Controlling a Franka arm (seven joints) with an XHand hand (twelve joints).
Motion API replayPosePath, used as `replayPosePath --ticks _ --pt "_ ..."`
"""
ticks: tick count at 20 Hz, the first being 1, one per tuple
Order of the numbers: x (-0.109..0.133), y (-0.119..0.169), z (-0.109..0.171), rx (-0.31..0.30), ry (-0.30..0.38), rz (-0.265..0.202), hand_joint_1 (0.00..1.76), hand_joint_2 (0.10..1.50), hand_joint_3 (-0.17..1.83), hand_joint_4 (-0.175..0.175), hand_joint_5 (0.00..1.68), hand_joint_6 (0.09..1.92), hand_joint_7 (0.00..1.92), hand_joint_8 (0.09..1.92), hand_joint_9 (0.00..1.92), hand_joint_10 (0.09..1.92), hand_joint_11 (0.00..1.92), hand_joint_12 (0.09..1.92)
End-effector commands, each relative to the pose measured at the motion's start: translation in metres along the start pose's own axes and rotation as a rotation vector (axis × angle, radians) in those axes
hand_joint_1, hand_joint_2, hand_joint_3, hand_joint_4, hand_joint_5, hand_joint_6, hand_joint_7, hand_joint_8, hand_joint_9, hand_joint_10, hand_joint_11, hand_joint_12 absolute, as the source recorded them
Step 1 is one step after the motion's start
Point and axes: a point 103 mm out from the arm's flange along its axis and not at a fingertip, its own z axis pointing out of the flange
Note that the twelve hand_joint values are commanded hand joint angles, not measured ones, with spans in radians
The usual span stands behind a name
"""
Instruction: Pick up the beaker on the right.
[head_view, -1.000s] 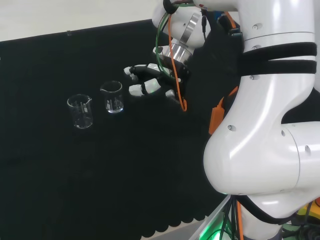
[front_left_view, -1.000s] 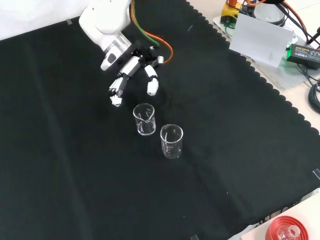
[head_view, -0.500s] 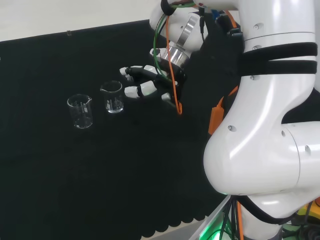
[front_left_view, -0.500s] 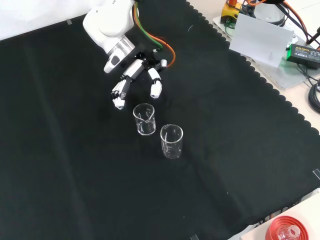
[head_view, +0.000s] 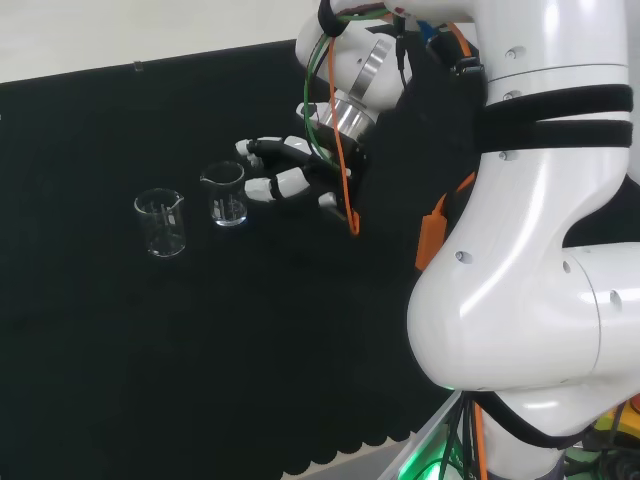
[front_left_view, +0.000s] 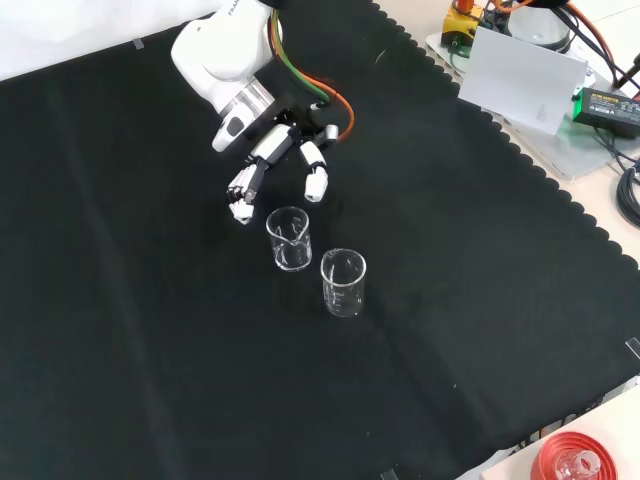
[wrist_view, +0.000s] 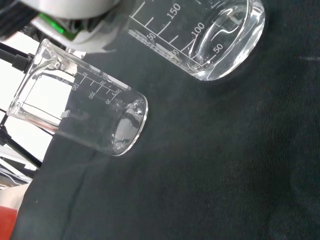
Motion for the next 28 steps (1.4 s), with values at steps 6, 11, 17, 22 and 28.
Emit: replayPosePath --ticks 6,11,17,22,28 --pt "-0.002 0.001 0.007 -0.021 0.012 0.001 0.86 0.49 0.71 -0.064 0.25 0.09 0.19 0.62 0.25 0.68 0.0 1.1" --pt "-0.002 0.004 0.009 -0.018 0.015 0.003 0.86 0.49 0.71 -0.063 0.26 0.09 0.19 0.62 0.25 0.68 0.0 1.1" --pt "-0.003 0.005 0.013 -0.014 0.02 0.006 0.86 0.49 0.71 -0.063 0.26 0.09 0.19 0.61 0.25 0.68 0.0 1.11" --pt "-0.001 0.01 0.017 -0.019 0.025 0.002 0.86 0.49 0.71 -0.062 0.26 0.09 0.2 0.61 0.25 0.68 0.0 1.11" --pt "0.0 0.014 0.023 -0.016 0.043 0.003 0.86 0.49 0.7 -0.063 0.27 0.09 0.21 0.62 0.25 0.68 0.0 1.11"
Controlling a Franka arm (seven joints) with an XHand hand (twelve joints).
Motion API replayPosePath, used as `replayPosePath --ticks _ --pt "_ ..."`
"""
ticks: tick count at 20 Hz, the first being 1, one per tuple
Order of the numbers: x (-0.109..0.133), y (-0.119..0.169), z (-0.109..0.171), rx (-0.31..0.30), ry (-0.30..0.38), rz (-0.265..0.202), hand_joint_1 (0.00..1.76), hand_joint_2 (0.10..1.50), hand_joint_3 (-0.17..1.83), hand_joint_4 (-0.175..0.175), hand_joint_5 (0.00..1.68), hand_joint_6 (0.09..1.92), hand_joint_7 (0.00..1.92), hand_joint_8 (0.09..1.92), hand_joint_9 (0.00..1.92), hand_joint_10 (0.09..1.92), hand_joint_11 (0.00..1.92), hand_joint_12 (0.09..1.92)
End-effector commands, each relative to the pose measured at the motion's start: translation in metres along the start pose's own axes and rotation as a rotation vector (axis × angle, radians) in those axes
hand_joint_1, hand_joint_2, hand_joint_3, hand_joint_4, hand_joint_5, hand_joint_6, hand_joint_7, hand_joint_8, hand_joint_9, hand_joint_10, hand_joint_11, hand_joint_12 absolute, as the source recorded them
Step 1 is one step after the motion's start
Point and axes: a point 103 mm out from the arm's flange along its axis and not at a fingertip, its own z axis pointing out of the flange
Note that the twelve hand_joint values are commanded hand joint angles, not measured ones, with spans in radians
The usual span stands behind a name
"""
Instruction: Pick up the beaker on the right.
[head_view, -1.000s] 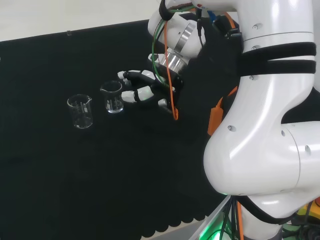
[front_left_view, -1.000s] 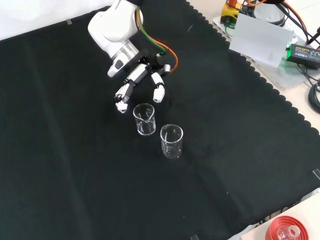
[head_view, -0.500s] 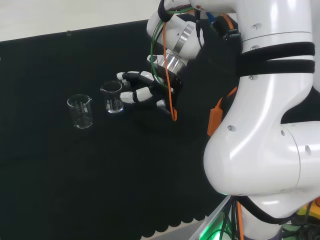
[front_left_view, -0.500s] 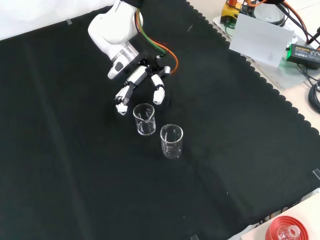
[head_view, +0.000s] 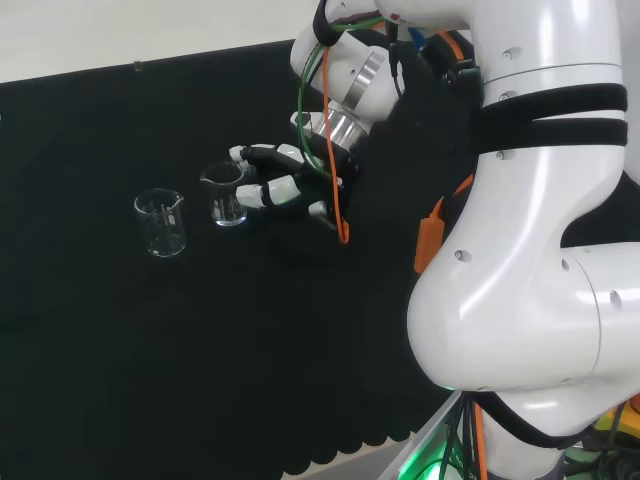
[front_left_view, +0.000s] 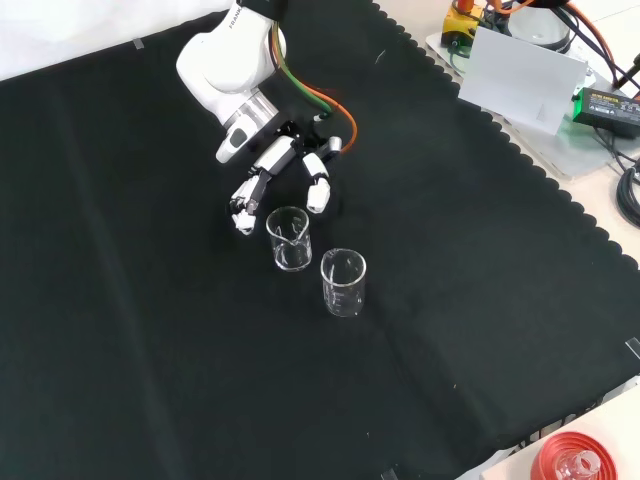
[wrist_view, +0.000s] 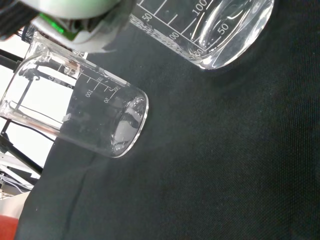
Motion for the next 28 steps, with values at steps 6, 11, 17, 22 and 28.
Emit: replayPosePath --ticks 6,11,17,22,28 --pt "0.006 0.007 0.01 -0.007 0.018 -0.012 0.87 0.49 0.7 -0.064 0.3 0.09 0.25 0.63 0.28 0.68 0.0 1.12" --pt "0.01 0.012 0.016 -0.006 0.02 -0.02 0.87 0.49 0.7 -0.064 0.31 0.09 0.27 0.62 0.3 0.68 0.0 1.13" --pt "0.013 0.019 0.023 0.011 0.022 -0.028 0.87 0.49 0.69 -0.062 0.32 0.09 0.28 0.62 0.3 0.68 0.0 1.14" --pt "0.014 0.022 0.028 0.014 0.025 -0.031 0.88 0.49 0.69 -0.061 0.32 0.09 0.28 0.62 0.3 0.67 0.0 1.14" --pt "0.013 0.024 0.033 0.031 0.025 -0.034 0.89 0.49 0.69 -0.058 0.34 0.09 0.28 0.62 0.3 0.67 0.0 1.14"
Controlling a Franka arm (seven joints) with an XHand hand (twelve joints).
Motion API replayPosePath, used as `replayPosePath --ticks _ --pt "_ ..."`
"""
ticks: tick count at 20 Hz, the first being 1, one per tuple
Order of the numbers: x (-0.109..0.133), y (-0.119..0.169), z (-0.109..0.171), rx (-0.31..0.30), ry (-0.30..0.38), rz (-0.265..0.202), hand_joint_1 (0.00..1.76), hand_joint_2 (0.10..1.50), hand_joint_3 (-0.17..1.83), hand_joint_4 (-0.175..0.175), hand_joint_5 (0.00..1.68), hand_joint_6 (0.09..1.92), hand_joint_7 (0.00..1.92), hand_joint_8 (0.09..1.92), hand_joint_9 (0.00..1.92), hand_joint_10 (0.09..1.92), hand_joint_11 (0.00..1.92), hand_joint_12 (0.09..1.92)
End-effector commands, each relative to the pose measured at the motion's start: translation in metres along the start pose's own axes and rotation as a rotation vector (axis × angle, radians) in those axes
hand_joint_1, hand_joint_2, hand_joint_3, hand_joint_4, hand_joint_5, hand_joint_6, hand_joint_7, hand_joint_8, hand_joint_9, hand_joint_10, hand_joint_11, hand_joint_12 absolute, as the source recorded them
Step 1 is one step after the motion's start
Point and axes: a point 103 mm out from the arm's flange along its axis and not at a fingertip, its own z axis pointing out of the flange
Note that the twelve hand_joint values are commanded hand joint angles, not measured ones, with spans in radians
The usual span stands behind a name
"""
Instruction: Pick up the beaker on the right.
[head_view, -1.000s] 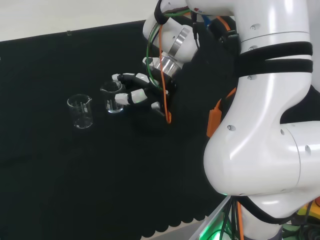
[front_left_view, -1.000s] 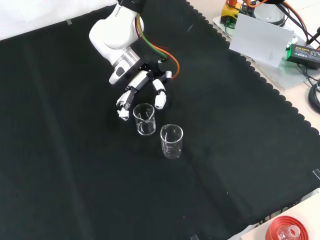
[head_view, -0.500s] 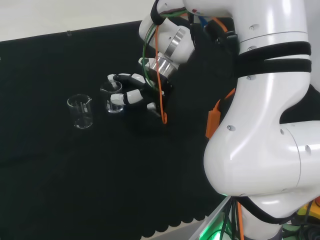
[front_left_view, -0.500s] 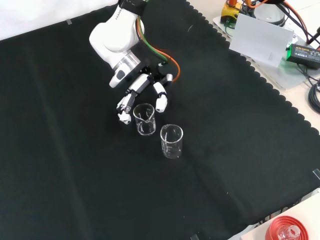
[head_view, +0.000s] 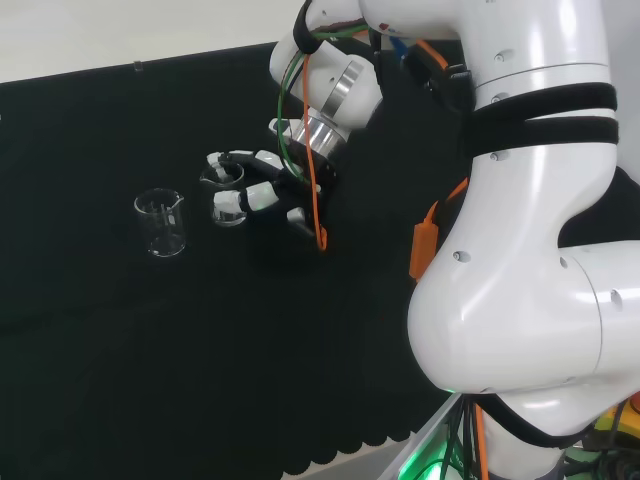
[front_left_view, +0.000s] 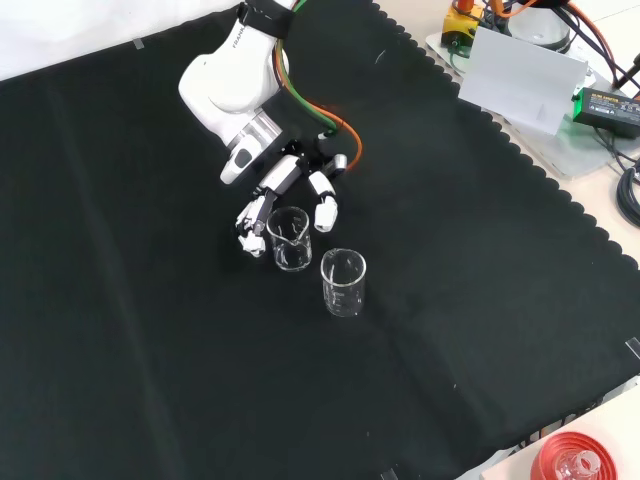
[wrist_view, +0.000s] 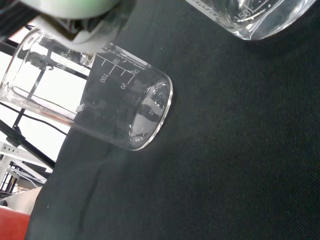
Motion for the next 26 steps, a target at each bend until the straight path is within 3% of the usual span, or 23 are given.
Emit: replayPosePath --ticks 1,15,26 --pt "0.0004 0.0018 0.0039 0.011 -0.001 -0.004 0.89 0.49 0.69 -0.058 0.34 0.09 0.28 0.62 0.3 0.67 0.0 1.14" --pt "-0.0016 0.0066 0.0023 -0.039 0.015 0.017 0.97 0.52 0.67 -0.048 0.51 0.09 0.37 0.61 0.37 0.65 0.0 1.19" --pt "0.0004 0.0076 0.0048 -0.055 0.027 0.003 0.99 0.52 0.67 -0.048 0.58 0.18 0.42 0.6 0.41 0.62 0.0 1.24"
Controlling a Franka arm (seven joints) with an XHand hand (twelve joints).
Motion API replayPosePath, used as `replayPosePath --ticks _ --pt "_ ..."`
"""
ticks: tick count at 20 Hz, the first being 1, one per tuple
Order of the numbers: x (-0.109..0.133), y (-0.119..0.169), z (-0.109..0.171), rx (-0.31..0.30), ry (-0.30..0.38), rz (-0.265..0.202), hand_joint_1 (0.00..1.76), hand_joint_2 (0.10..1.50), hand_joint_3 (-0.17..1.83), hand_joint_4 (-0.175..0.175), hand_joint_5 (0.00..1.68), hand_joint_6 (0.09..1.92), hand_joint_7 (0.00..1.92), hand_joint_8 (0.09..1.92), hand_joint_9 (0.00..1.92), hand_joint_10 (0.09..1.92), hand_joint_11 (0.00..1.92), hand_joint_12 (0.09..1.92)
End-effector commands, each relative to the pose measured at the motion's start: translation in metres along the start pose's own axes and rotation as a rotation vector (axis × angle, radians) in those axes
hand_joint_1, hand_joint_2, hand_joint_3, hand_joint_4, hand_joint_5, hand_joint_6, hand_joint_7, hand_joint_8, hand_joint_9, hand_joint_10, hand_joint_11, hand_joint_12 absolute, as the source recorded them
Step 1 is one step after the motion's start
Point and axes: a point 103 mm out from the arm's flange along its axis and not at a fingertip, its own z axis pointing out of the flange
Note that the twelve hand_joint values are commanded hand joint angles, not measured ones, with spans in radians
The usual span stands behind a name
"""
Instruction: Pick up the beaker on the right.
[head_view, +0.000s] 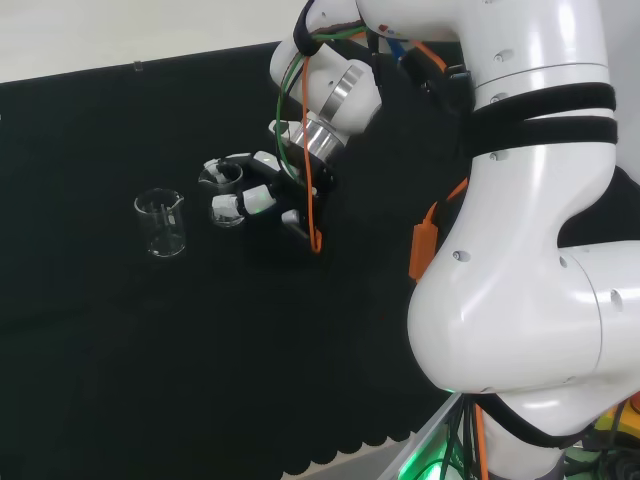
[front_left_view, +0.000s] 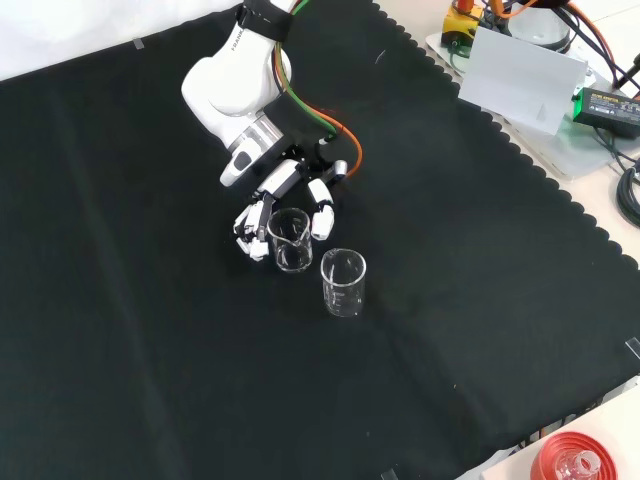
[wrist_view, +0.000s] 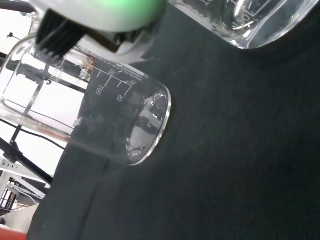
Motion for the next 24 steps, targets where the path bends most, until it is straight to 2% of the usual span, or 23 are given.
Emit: replayPosePath --ticks 1,4,7,9,18,20,22,24 --pt "0.0016 0.0003 -0.0001 -0.012 0.012 -0.009 0.99 0.52 0.67 -0.049 0.57 0.2 0.43 0.6 0.42 0.62 0.0 1.24" --pt "0.0026 0.0008 0.0001 -0.015 0.016 -0.012 0.99 0.52 0.68 -0.049 0.56 0.24 0.43 0.59 0.42 0.61 0.0 1.24" --pt "0.002 0.0014 0.0008 -0.016 0.024 -0.012 0.99 0.51 0.69 -0.049 0.48 0.44 0.43 0.6 0.42 0.61 0.0 1.24" --pt "0.0024 0.0018 0.0011 -0.019 0.022 -0.013 0.99 0.51 0.69 -0.049 0.46 0.5 0.43 0.6 0.42 0.62 0.0 1.24" --pt "0.0026 0.0041 0.0049 -0.05 0.021 -0.014 1.02 0.54 0.71 -0.042 0.53 0.83 0.49 0.61 0.49 0.62 0.0 1.31" --pt "0.0026 0.004 0.005 -0.069 0.02 -0.011 1.04 0.56 0.72 -0.036 0.58 0.89 0.52 0.62 0.51 0.62 0.0 1.34" --pt "0.0025 0.0028 0.0049 -0.118 0.026 -0.009 1.05 0.6 0.73 -0.027 0.68 0.93 0.57 0.63 0.56 0.62 0.03 1.36" --pt "0.0032 0.0018 0.0038 -0.153 0.02 -0.009 1.08 0.75 0.58 0.03 0.93 0.96 0.71 0.63 0.67 0.62 0.14 1.35"
